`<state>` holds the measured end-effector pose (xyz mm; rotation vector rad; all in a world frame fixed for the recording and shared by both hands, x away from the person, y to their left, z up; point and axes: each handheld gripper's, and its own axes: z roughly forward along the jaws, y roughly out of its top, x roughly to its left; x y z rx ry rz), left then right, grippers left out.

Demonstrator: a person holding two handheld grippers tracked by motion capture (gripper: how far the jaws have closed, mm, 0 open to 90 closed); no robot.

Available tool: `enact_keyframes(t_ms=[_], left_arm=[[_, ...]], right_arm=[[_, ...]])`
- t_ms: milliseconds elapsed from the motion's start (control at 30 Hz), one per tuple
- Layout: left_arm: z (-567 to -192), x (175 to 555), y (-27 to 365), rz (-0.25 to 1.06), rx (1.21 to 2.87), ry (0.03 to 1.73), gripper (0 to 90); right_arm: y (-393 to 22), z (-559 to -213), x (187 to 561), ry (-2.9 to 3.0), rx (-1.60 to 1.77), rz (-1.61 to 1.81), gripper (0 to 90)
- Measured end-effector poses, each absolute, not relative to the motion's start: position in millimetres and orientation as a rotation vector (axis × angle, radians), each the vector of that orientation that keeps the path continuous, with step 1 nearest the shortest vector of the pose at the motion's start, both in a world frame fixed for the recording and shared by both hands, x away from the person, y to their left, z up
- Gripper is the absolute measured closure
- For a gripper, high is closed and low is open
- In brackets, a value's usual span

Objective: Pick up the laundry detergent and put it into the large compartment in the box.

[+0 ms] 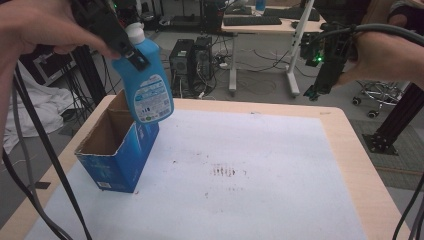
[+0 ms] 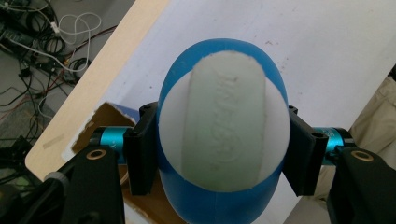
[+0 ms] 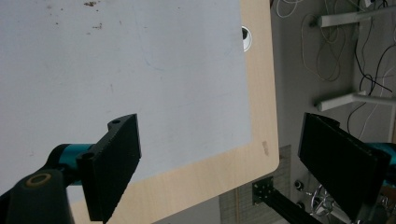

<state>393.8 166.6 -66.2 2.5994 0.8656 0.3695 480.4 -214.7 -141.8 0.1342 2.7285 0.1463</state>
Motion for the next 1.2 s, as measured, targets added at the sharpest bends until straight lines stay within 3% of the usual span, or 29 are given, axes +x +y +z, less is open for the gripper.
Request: enact_keyframes(t_ms=[567, 1200], left_arm=[[-66, 384, 224, 0.432, 2.593, 1.056, 38.6], [-93, 384, 240, 0.405, 2.625, 1.104, 38.6]], right_arm=[[-207, -147, 483, 2.732, 0.111, 0.146, 12.4], [-201, -150, 483, 2.732, 0.091, 0.134, 12.4]])
